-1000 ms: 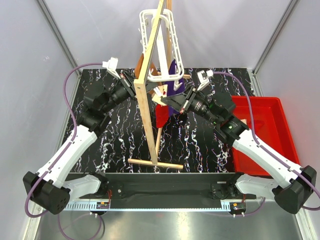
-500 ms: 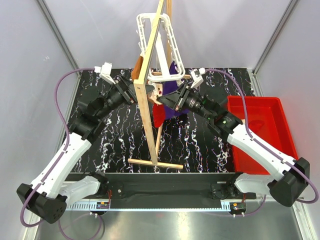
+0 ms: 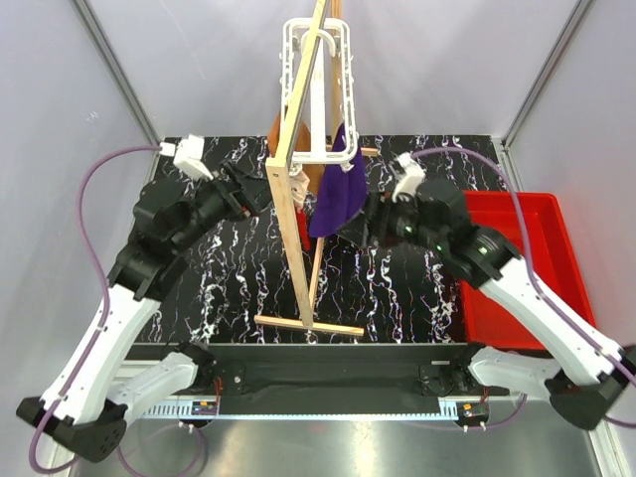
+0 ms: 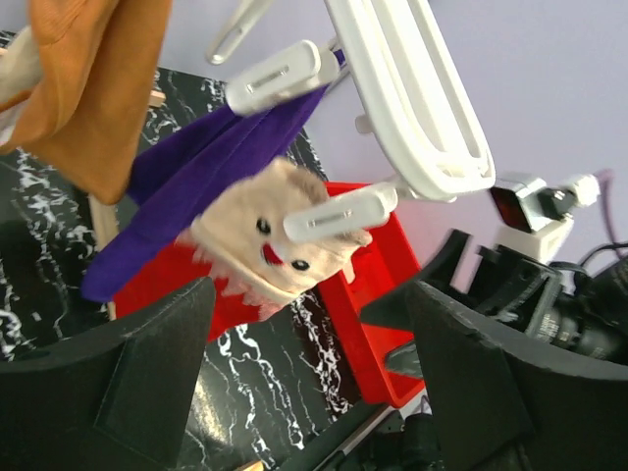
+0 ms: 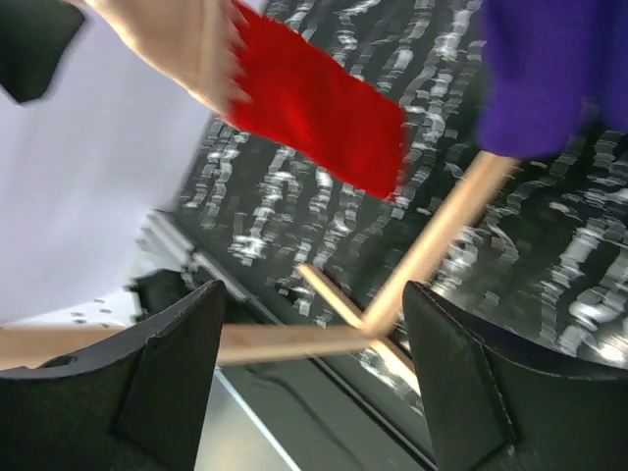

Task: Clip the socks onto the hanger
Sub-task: Clamp the sock onto the hanger, then open the clamp at the hanger.

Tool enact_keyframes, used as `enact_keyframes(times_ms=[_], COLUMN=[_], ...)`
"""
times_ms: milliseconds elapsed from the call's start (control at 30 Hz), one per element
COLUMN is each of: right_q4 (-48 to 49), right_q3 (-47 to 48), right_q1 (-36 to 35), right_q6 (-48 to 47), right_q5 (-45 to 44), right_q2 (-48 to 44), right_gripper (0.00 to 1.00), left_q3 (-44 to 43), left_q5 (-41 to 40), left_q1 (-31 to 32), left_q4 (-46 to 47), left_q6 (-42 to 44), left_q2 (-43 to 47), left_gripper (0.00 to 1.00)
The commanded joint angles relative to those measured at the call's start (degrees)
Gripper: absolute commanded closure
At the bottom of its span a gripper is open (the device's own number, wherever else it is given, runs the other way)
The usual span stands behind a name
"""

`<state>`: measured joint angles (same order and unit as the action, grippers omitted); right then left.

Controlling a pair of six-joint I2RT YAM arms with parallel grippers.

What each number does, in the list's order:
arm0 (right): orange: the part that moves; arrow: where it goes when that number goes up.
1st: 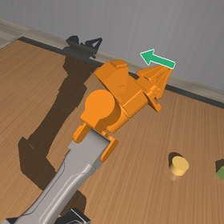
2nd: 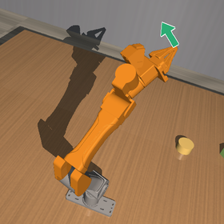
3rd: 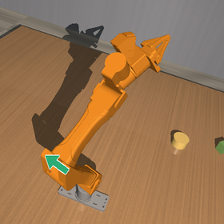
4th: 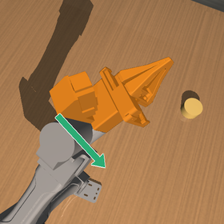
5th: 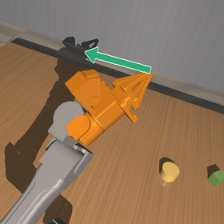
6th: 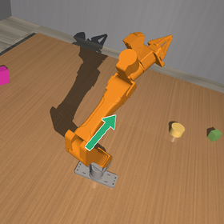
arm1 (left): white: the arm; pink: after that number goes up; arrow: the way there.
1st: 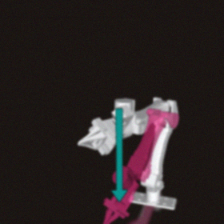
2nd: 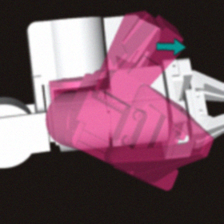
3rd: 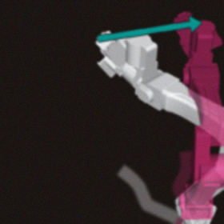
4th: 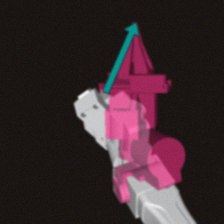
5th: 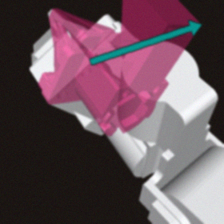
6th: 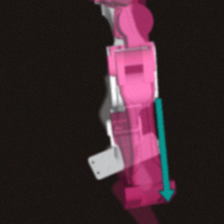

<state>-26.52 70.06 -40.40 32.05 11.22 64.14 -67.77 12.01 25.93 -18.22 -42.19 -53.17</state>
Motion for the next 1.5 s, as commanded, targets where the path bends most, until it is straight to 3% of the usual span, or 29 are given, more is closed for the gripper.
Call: enact_keyframes(times_ms=[0,200,400,600,767,1033,1467], right_q4=[-11.3,-10.9,3.0,15.2,23.7,32.1,35.8], right_q3=[2.4,5.3,5.1,3.1,0.3,-0.1,-1.6], right_q1=[-0.4,-0.4,0.2,2.8,7.7,8.4,8.4], right_q6=[-7.6,-14.1,-24.7,-30.1,-30.0,-31.4,-24.4], right_q5=[-8.3,-13.2,-9.9,-6.0,2.4,10.6,15.6], right_q2=[-7.1,-8.0,-4.5,-1.7,-0.8,4.2,5.4], right_gripper=[0.21,0.40,0.44,0.42,0.40,0.38,0.61], left_q3=[-1.5,2.5,6.9,10.5,10.5,9.8,8.6], left_q5=[-3.4,1.3,11.7,11.3,10.8,10.8,10.0], left_q1=[0.2,0.2,0.7,4.7,6.8,7.1,8.1], left_q4=[-4.0,0.5,11.3,22.2,26.9,30.3,30.6], left_q6=[2.6,0.5,-3.6,-4.4,-3.9,-4.4,-4.7], left_q2=[3.3,9.3,6.9,3.3,1.1,-2.0,-3.5], left_gripper=[0.17,0.25,0.45,0.53,0.54,0.52,0.50])
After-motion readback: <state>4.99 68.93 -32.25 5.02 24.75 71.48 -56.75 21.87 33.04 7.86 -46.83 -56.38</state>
